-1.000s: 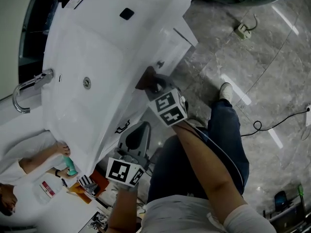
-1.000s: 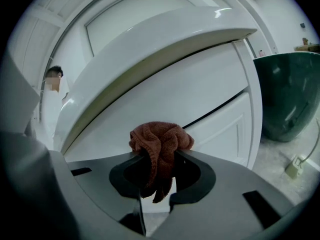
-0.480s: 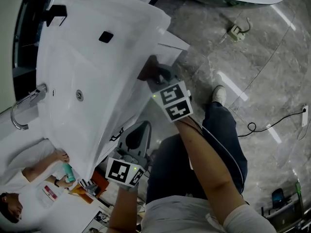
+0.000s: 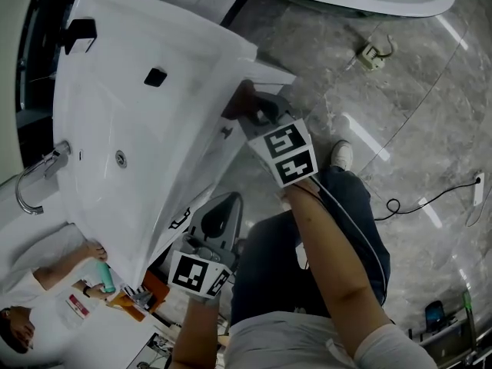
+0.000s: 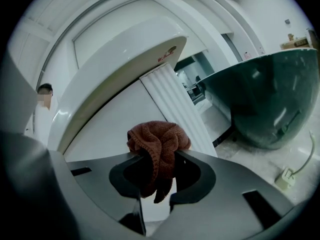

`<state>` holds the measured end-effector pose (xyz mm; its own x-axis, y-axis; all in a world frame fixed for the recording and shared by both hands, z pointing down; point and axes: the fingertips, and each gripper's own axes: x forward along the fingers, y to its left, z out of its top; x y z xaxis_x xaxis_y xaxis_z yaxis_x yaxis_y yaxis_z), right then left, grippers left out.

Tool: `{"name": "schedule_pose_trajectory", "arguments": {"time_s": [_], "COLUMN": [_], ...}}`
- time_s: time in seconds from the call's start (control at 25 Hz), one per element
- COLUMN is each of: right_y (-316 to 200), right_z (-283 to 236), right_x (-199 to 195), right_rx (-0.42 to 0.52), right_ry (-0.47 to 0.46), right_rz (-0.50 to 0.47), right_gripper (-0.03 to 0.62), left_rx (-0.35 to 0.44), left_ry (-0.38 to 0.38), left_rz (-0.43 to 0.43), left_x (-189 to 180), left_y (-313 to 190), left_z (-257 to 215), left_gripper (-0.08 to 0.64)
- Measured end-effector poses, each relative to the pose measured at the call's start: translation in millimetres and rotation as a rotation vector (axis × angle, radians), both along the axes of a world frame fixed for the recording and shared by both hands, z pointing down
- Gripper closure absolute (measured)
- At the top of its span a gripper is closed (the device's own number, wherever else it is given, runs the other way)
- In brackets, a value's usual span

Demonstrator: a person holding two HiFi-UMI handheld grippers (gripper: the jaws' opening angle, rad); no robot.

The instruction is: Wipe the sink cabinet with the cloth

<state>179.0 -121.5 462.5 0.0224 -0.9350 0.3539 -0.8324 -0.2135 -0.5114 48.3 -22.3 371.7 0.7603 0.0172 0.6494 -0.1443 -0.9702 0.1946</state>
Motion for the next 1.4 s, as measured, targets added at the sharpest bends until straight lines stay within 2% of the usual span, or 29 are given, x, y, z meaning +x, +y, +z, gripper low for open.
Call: {"name": "schedule_pose_trajectory", "arguments": {"time_s": [0.48, 0.88, 1.2, 1.4], "right_y": [-0.9, 4.8, 5.7, 4.3], "right_z": [18.5, 101.2, 176.7, 206.7], "right_x": [0.9, 15.0, 22.4, 23.0], "right_rx": [0.002, -0.124, -0.241, -0.302], "right_ry": [-0.016, -0.08, -0.085, -0.062], "right_rz": [-0.012, 0.035, 0.02, 0.015], "right_gripper": [0.483, 0.486, 0.486, 0.486], "left_rx": [-0.021, -0.016, -0.006, 0.008], "left_ry": [0.001, 0.015, 0.036, 0.036], "left_rz": [-0.036, -0.027, -0.045, -0.043], "left_x": [-2.1, -6.9, -10.1, -18.8], "left_y": [-4.0, -8.2, -15.8, -18.3], "left_z": [15.7, 39.5, 75.1, 90.3], "left_gripper": [0.548, 0.548, 0.548, 0.548]}}
